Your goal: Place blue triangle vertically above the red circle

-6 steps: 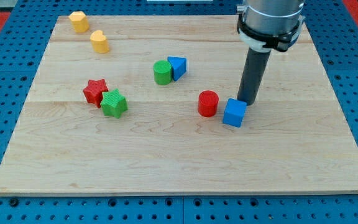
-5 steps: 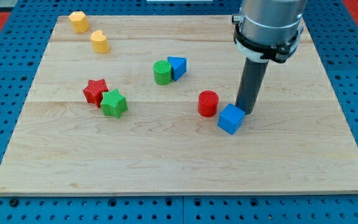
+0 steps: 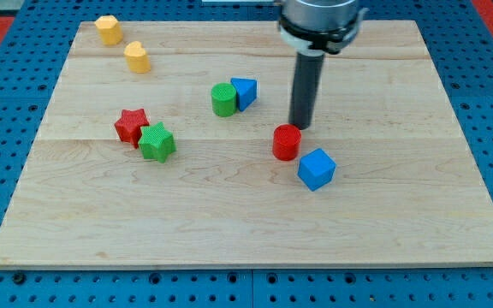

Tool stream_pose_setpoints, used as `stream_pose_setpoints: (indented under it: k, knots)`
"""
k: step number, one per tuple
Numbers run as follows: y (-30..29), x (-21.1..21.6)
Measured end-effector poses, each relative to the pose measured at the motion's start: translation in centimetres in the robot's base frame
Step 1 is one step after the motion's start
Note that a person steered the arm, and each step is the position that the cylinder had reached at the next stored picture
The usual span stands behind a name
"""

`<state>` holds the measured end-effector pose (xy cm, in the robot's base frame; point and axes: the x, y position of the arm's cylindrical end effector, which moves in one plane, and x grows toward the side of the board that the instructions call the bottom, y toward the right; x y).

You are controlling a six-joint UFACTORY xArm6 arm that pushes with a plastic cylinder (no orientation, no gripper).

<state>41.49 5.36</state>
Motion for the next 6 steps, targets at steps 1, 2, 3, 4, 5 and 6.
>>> stream_pose_setpoints:
  k: [1, 2, 3, 4, 5, 6]
  knots:
    - [-3.2, 0.0]
    - [-4.8, -2.9]
    - [-4.8, -6.2]
    - [-4.9, -9.1]
    - [-6.2, -12.1]
    - [-8.0, -12.6]
